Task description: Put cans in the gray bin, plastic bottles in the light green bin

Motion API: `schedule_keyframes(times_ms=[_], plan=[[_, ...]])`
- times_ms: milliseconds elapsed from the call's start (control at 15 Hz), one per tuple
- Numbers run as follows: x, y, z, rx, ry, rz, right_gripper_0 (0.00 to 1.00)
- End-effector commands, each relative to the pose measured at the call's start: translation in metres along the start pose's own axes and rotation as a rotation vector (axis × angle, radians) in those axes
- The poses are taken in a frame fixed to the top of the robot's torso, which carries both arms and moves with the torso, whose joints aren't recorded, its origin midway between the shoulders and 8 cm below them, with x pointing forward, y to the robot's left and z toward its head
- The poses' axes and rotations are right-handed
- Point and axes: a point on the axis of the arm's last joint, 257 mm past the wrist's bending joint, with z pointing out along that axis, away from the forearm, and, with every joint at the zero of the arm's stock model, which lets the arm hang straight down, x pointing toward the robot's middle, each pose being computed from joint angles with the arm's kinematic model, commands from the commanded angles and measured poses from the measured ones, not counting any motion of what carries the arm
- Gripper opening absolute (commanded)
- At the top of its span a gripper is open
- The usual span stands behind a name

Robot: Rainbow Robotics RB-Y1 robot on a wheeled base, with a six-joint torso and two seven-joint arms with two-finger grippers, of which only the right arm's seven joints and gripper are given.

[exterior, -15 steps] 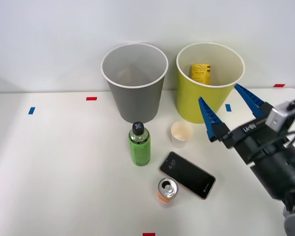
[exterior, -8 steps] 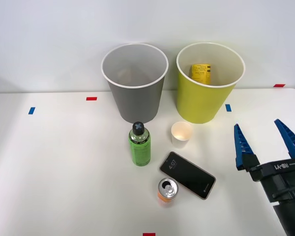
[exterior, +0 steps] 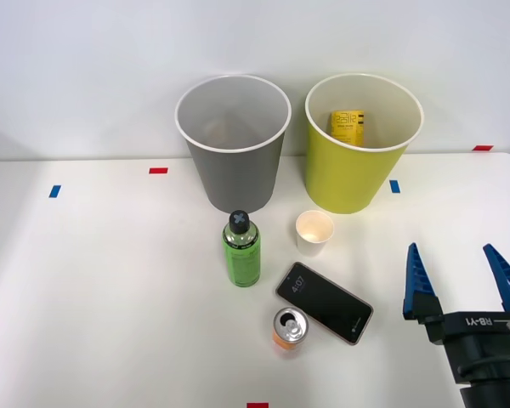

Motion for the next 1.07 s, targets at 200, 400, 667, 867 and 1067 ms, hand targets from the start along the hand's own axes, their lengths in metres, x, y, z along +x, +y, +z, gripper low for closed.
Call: schedule_keyframes(times_ms=[200, 400, 667, 867, 1067], plan=[[0.024, -0.016, -0.002, 0.025, 0.012, -0.060, 1.00], [0.036, -0.020, -0.015, 0.052, 0.007, -0.020, 1.00], [0.056, -0.014, -0.049, 0.004, 0.013, -0.102, 1.00], [0.063, -0.015, -0.082, 0.015, 0.054, -0.240, 1.00], [0.075, -0.012, -0.114, 0.021, 0.120, -0.274, 1.00]])
